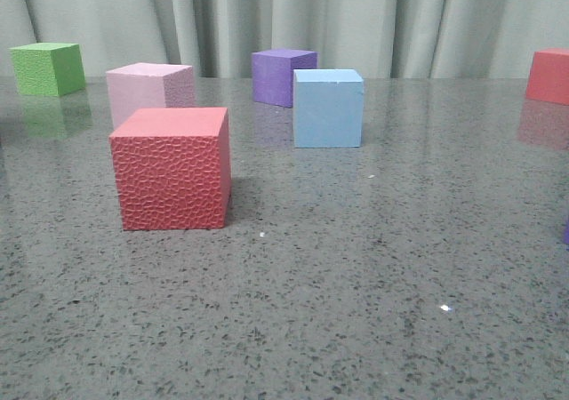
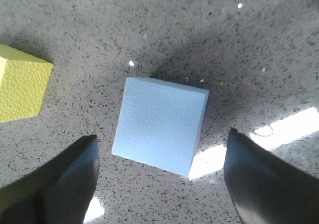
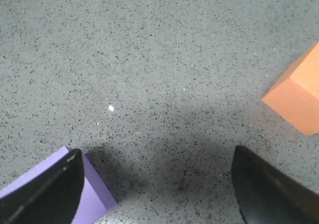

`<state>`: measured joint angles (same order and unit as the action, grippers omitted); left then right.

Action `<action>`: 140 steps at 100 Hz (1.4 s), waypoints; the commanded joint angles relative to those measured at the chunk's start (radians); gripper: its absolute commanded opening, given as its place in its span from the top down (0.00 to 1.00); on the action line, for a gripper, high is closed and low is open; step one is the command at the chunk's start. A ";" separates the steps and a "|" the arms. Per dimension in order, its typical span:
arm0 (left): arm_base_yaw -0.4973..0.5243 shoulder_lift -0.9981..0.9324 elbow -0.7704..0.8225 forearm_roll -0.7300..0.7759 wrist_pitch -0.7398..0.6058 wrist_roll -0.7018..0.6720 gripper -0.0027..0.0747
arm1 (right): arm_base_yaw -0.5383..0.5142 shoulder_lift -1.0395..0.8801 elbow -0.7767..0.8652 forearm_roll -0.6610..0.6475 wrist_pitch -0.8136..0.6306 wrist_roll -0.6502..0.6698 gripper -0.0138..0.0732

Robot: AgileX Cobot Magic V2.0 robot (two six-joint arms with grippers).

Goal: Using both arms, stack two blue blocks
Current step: 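Lower the left gripper over the other light-blue cube and grasp it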

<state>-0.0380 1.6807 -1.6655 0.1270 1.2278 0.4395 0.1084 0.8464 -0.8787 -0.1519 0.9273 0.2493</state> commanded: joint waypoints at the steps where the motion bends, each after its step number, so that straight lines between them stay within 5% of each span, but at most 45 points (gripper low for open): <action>1: 0.004 -0.017 -0.036 0.011 -0.008 0.010 0.31 | -0.007 -0.010 -0.024 -0.023 -0.062 -0.008 0.15; 140: 0.015 0.142 -0.038 0.024 -0.034 0.044 0.31 | -0.007 -0.009 -0.024 -0.023 -0.069 -0.008 0.15</action>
<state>-0.0252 1.8680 -1.6739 0.1578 1.2128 0.4848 0.1084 0.8464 -0.8787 -0.1519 0.9195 0.2493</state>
